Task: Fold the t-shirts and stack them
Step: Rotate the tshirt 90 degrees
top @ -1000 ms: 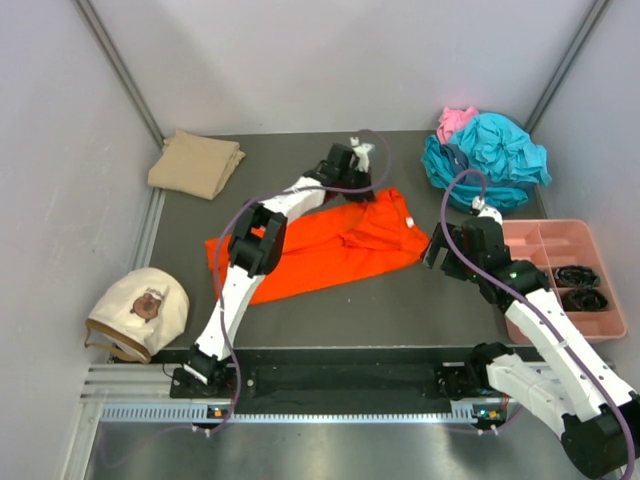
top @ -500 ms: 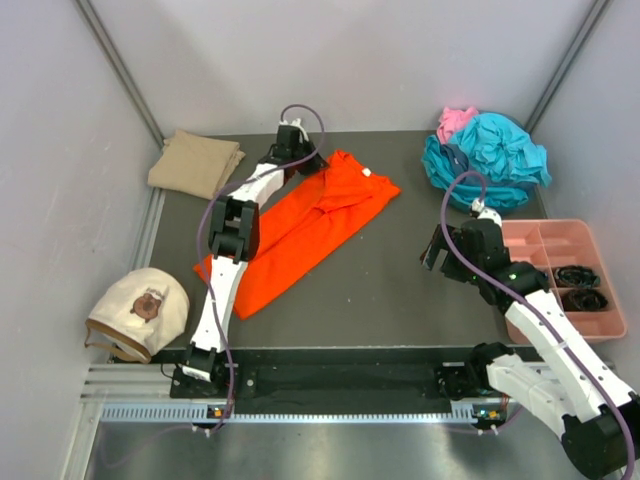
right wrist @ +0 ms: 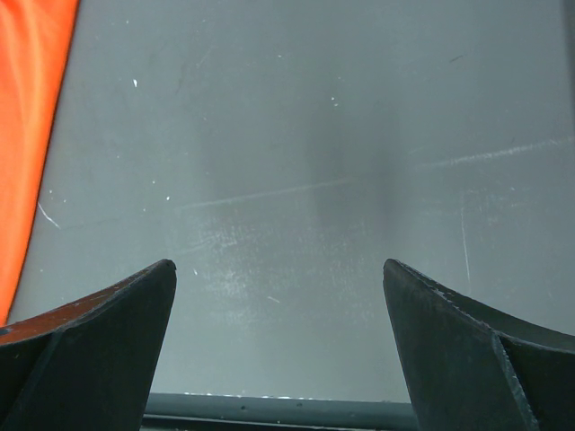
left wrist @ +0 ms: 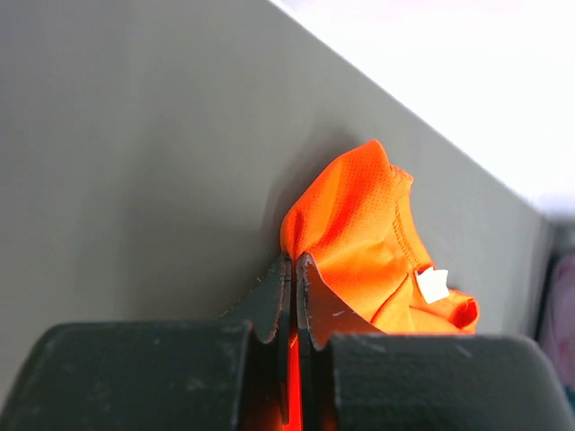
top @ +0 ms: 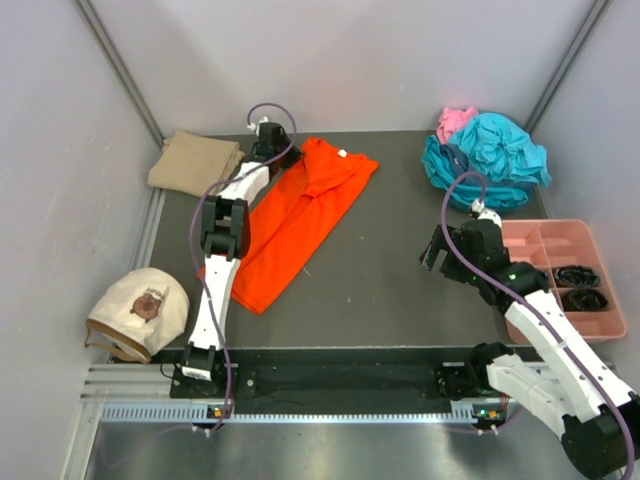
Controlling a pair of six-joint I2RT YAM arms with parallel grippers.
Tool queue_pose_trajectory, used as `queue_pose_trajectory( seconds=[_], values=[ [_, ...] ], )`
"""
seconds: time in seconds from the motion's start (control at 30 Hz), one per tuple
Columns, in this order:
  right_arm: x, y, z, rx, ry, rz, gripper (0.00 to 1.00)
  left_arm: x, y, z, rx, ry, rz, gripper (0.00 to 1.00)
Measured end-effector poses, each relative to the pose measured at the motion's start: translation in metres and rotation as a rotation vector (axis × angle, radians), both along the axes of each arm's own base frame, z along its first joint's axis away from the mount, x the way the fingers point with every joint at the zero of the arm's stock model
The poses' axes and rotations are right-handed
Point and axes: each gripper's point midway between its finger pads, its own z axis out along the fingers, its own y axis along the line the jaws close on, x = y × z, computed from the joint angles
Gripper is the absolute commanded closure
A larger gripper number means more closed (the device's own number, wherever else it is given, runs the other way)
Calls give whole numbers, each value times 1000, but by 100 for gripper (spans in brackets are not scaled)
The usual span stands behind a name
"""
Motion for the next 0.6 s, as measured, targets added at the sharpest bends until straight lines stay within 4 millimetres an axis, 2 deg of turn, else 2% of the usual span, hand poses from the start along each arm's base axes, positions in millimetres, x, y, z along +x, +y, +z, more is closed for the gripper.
queue_pose_trajectory(
  seconds=[0.4, 0.5, 0.6],
  values=[
    [-3, 3, -19, 23, 23, -6, 3, 32, 85, 1, -71, -30, 261, 100],
    [0, 14, -34, 75, 31, 11, 4, 36, 102, 1, -85, -35, 294, 100],
    [4, 31, -59, 130, 80, 34, 4, 38, 115, 0, -91, -43, 314, 100]
  ],
)
